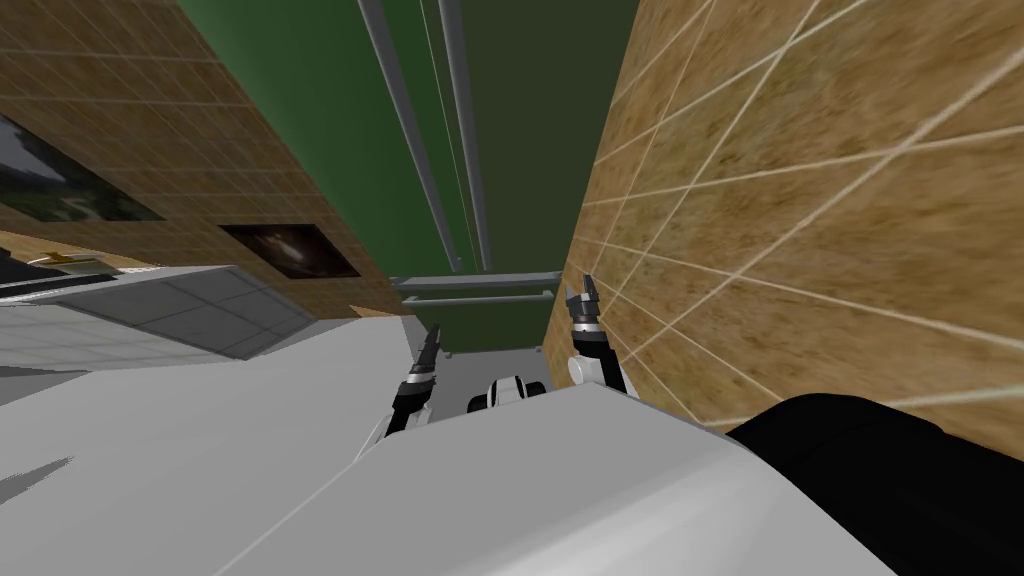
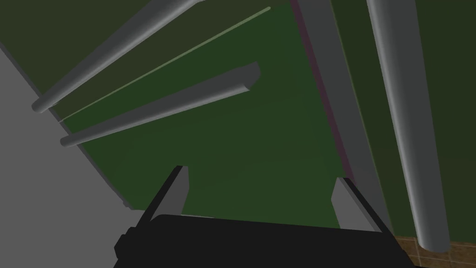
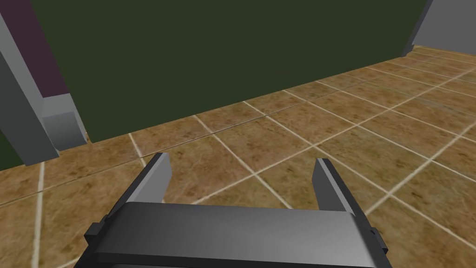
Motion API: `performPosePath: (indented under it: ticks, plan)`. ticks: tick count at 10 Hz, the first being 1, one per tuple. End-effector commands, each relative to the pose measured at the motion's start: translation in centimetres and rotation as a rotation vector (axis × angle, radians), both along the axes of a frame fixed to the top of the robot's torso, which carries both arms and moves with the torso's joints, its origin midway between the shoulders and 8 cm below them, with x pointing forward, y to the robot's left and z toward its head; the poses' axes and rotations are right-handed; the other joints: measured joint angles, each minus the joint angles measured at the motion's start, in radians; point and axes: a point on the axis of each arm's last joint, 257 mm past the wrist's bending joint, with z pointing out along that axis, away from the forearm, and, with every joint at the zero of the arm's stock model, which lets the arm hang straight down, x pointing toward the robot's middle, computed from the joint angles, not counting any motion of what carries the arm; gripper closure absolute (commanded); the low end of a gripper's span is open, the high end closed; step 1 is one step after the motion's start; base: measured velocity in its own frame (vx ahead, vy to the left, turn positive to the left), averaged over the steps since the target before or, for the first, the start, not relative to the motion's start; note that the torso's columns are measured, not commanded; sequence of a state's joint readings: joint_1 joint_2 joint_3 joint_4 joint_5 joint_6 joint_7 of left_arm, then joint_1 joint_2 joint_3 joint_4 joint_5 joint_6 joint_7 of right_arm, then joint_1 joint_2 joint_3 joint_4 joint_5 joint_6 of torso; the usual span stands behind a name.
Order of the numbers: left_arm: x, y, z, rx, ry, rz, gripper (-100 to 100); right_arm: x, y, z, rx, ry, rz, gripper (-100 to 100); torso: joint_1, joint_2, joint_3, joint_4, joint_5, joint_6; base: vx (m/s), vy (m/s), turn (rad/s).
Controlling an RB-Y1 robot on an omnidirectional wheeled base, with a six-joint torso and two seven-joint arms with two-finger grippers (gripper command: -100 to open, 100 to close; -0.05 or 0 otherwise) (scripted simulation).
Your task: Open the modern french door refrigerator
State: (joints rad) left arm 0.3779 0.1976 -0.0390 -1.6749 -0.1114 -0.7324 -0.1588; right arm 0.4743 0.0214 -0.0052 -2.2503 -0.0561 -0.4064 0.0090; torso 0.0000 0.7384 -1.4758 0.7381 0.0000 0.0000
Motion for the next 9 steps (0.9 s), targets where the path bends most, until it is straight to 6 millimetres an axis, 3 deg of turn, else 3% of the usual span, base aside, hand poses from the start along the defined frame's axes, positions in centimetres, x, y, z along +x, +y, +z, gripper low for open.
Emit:
performPosePath:
  ticks: [1,9]
  plan:
    - [0.2,0.0,-1.4,0.002,0.011,0.001,-100,0.0,0.0,0.0,0.0,0.0,0.0,0,0.0,0.002,0.001,0.0,0.0,0.0,0.103,-0.009,-0.017]
    - [0.4,-0.8,-6.6,-0.013,0.048,0.0,-100,0.0,0.0,0.0,0.0,0.0,0.0,0,0.0,0.001,0.001,0.0,0.0,0.0,0.149,-0.015,-0.025]
